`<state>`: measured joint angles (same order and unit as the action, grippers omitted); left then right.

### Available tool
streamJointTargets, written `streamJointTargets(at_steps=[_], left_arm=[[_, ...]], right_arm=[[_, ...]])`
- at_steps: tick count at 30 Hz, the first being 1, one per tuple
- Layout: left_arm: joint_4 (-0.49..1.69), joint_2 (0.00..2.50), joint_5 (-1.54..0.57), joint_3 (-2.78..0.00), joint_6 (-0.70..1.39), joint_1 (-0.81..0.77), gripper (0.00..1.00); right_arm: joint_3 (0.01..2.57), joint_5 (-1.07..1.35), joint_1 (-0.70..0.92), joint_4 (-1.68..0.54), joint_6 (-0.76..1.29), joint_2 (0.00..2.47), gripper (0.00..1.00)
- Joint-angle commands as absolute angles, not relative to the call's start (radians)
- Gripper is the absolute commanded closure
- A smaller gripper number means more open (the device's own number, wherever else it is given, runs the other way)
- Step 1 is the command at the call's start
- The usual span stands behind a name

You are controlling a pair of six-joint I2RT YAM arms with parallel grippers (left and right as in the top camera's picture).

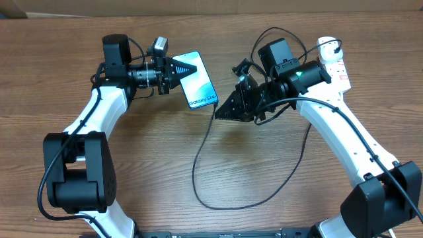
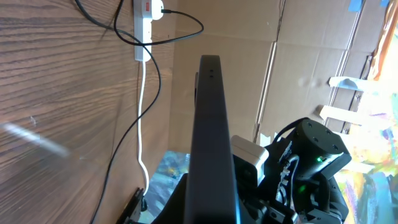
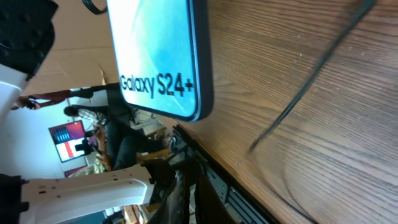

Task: Plug charger to phone and switch on socket

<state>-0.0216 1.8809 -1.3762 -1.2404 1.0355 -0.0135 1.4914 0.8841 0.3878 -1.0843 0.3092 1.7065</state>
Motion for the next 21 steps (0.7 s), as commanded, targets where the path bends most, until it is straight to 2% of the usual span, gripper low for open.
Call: streamJointTargets(at_steps=[1, 4, 7, 9, 10, 12, 13, 16, 21], left_arm=[[-0.023, 1.877, -1.407, -1.272, 1.009, -0.017, 0.96], [-0.023, 1.877, -1.408, -1.272, 1.009, -0.017, 0.96], [-0.042, 1.877, -1.402, -1.272, 1.009, -0.012, 0.96], [-0.065, 1.877, -1.386, -1.272, 1.009, 0.000, 0.96], [-0.068, 1.877, -1.372, -1.272, 1.009, 0.009, 0.96], [-0.067, 1.877, -1.348, -1.272, 1.009, 0.030, 0.96], [-0.067, 1.877, -1.333, -1.272, 1.009, 0.045, 0.96], [-0.063, 1.877, -1.319, -1.272, 1.009, 0.086, 0.96], [-0.010, 1.877, -1.328, -1.272, 1.004, 0.147, 0.96]], right_arm=[[1.512, 0.867, 0.382, -1.092, 0.257, 1.685, 0.96], [1.512, 0.864, 0.334, -1.106, 0.260, 1.685, 0.96], [1.511, 0.864, 0.272, -1.118, 0.261, 1.685, 0.88], [1.504, 0.846, 0.239, -1.116, 0.265, 1.685, 0.70], [1.502, 0.826, 0.231, -1.117, 0.266, 1.685, 0.57], [1.493, 0.745, 0.229, -1.112, 0.310, 1.687, 0.42], [1.492, 0.694, 0.233, -1.112, 0.337, 1.692, 0.39], [1.492, 0.522, 0.267, -1.086, 0.437, 1.717, 0.34], [1.492, 0.300, 0.357, -0.997, 0.651, 1.790, 0.35]])
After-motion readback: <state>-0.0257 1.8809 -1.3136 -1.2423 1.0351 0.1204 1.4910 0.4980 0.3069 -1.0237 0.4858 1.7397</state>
